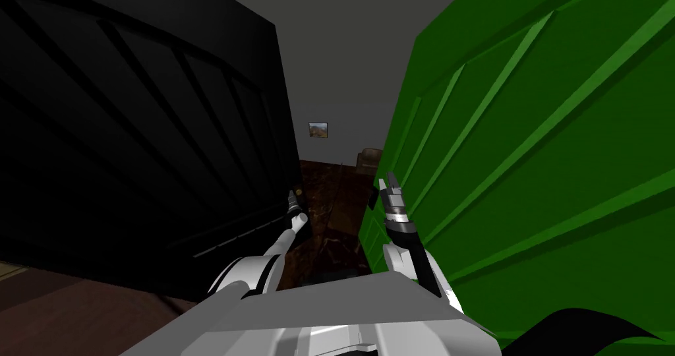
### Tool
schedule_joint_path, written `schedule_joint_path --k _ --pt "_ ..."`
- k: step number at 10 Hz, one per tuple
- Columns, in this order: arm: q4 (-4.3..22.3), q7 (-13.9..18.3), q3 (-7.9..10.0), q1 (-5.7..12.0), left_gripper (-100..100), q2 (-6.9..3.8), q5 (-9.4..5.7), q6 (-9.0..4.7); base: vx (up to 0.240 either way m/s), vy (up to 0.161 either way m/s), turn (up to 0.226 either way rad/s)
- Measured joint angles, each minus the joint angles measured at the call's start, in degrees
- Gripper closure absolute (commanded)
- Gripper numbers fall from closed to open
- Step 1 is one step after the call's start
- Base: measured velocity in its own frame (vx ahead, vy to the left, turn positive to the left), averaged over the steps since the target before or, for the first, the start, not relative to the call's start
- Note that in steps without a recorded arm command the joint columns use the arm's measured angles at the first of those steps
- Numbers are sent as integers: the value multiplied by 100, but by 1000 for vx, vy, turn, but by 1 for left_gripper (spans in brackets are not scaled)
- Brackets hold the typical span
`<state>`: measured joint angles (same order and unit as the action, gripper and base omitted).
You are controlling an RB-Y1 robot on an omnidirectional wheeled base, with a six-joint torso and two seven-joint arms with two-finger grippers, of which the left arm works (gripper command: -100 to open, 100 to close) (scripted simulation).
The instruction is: Push the door open
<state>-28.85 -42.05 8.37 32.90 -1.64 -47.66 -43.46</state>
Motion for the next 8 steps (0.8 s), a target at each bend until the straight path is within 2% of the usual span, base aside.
schedule_joint_path --k 1,2,3,4,5,8 --pt "72 59 -6 26 -100 0 14 -23 227 38 -26" --pt "91 99 -5 25 -100 52 23 -33 213 35 -26" --pt "-113 29 26 -81 -100 181 13 32 126 10 -14" --pt "-15 63 10 -36 -100 205 27 17 41 0 6" --pt "6 84 6 -29 100 207 29 0 0 0 0" --pt "-6 64 9 -44 100 214 25 26 -15 -1 -6"
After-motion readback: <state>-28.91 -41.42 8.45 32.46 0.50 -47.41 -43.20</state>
